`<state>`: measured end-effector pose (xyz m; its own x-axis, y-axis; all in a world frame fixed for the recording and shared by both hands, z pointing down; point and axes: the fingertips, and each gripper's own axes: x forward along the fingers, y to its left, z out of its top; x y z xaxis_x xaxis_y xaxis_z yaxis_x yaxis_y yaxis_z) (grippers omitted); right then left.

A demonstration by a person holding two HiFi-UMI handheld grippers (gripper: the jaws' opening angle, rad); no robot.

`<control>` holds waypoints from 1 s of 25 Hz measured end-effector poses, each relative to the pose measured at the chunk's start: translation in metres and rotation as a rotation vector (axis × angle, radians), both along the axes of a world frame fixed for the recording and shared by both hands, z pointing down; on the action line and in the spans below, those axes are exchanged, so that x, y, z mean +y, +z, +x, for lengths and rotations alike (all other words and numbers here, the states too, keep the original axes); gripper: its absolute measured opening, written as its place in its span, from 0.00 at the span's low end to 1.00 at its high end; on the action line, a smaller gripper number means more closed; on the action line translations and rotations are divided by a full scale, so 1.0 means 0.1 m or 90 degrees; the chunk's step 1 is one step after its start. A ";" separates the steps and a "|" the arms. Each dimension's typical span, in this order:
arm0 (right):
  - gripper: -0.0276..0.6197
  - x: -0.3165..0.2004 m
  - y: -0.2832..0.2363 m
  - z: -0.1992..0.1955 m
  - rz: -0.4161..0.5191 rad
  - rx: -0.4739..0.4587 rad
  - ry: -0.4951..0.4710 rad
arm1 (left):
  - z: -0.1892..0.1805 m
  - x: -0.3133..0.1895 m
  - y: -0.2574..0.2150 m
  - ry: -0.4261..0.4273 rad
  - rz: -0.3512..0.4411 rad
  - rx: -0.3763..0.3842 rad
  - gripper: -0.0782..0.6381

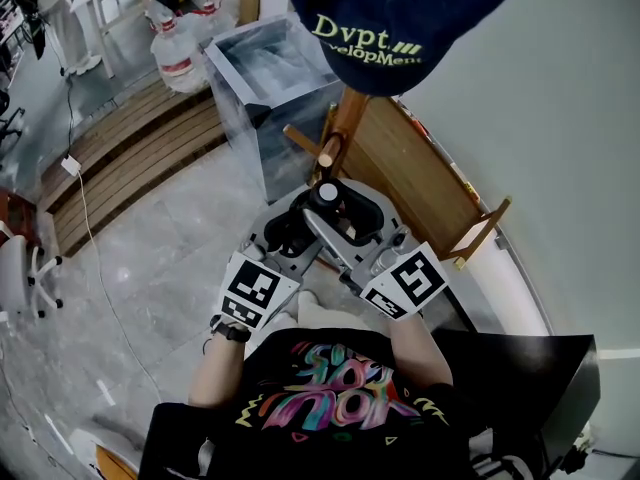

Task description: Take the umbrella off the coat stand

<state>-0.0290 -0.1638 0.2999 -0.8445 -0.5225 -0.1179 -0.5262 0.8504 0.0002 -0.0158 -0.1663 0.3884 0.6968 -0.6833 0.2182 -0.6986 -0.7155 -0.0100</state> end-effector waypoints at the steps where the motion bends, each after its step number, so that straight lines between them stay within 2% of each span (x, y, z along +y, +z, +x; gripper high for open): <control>1: 0.36 0.01 -0.02 -0.01 0.002 -0.003 -0.003 | -0.01 0.01 -0.02 -0.002 0.001 0.000 0.43; 13: 0.36 0.18 -0.23 -0.09 0.033 -0.006 -0.021 | -0.06 0.13 -0.22 -0.023 0.010 -0.001 0.43; 25: 0.36 0.38 -0.31 -0.14 0.038 -0.017 -0.051 | -0.12 0.32 -0.30 -0.045 0.009 0.000 0.43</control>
<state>-0.0432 -0.1255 0.2694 -0.8797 -0.4443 -0.1694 -0.4564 0.8890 0.0386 -0.0277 -0.1339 0.3583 0.6468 -0.7337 0.2082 -0.7471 -0.6644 -0.0203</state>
